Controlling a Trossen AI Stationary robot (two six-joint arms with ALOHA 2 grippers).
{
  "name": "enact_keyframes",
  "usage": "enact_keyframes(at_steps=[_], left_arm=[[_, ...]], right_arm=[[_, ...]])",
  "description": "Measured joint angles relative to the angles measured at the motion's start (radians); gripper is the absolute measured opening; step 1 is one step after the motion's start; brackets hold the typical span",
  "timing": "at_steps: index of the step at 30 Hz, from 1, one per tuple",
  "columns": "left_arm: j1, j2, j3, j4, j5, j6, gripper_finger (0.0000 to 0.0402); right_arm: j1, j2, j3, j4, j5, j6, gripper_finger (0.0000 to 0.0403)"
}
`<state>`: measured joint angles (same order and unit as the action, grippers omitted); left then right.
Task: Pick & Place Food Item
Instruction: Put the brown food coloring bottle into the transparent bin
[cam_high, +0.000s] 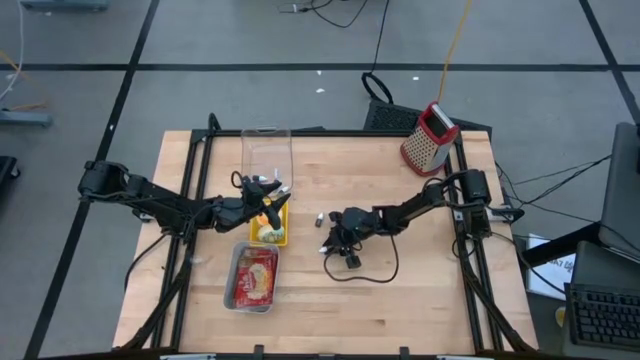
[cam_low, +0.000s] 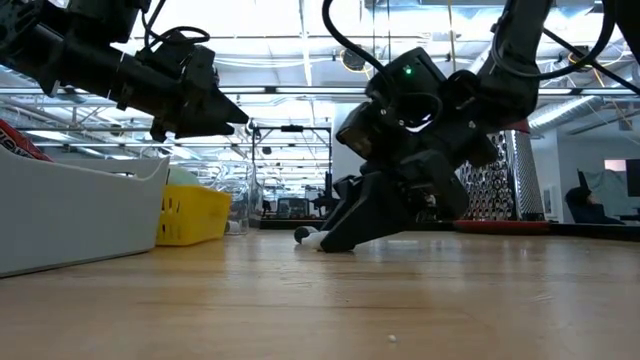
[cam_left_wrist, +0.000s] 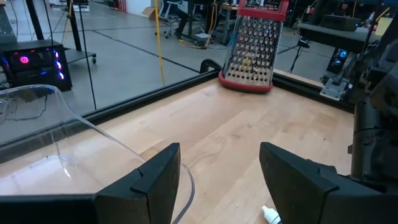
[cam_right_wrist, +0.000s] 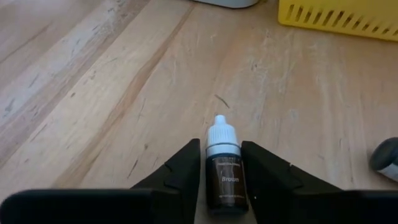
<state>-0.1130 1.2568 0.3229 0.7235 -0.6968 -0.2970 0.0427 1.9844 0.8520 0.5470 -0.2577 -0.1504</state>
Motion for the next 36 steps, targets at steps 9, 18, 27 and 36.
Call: enact_keyframes(at_steps=[9, 18, 27, 36], left_arm=[[0.0, 0.0, 0.0, -0.003, 0.0, -0.004, 0.0223], [0.0, 0.0, 0.0, -0.003, 0.0, -0.005, 0.0223], [0.0, 0.0, 0.0, -0.003, 0.0, -0.006, 0.0223], [0.0, 0.0, 0.0, -0.003, 0.0, -0.008, 0.0223]], right_arm=[[0.001, -0.002, 0.0, -0.094, 0.066, -0.048, 0.0147], [-0.001, -0.001, -0.001, -0.162, 0.089, -0.043, 0.0158], [-0.001, -0.001, -0.001, -0.246, 0.093, -0.042, 0.0153], [-0.001, -0.001, 0.0, -0.306, 0.096, -0.02, 0.0149]])
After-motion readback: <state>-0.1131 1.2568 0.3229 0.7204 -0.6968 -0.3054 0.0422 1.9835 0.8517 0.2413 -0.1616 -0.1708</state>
